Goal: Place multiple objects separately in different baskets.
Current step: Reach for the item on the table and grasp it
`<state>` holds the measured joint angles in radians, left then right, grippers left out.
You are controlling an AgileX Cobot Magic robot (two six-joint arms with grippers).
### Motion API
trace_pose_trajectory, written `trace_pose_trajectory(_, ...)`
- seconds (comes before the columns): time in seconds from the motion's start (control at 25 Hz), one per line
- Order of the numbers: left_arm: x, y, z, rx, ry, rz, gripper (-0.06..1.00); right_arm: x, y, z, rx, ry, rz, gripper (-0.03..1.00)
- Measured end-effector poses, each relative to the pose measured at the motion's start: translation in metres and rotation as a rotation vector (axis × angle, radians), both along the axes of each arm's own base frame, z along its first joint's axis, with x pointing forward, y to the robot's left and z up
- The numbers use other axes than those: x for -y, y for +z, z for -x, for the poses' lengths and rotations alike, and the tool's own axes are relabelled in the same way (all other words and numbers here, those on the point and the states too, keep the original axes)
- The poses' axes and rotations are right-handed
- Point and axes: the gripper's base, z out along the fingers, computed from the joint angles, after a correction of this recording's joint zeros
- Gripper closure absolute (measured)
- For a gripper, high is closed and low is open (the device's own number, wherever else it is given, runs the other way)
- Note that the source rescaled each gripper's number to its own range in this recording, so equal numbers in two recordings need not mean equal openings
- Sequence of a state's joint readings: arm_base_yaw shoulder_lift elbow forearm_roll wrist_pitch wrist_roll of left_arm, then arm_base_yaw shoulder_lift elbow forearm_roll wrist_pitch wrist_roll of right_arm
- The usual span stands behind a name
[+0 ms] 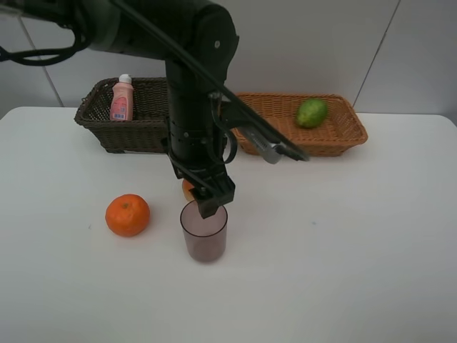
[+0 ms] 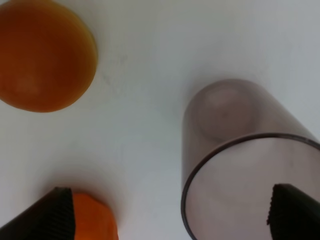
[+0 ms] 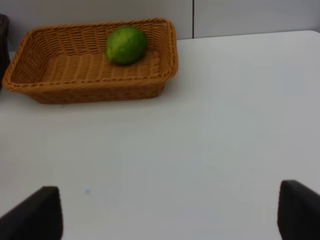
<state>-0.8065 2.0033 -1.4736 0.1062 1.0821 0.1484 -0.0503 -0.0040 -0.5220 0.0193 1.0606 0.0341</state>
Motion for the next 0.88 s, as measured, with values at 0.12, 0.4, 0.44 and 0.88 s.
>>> trace_pose_trajectory(0.12,0.0,-0.006,-0.002,0.0,-0.007,-0.02,-0.06,0.0,0.0,0.0,0.0,0.0,0.0,-0.03)
trace_pose_trajectory(0.4,0.001,-0.022,-0.004,-0.021,-0.012,-0.055,-0.06,0.0,0.0,0.0,0.0,0.0,0.0,-0.03)
trace_pose_trajectory(0.44,0.001,-0.024,-0.004,-0.025,-0.012,-0.059,-0.06,0.0,0.0,0.0,0.0,0.0,0.0,-0.03)
trace_pose_trajectory(0.88,0.004,-0.043,-0.007,-0.039,-0.016,-0.071,-0.06,0.0,0.0,0.0,0.0,0.0,0.0,-0.03)
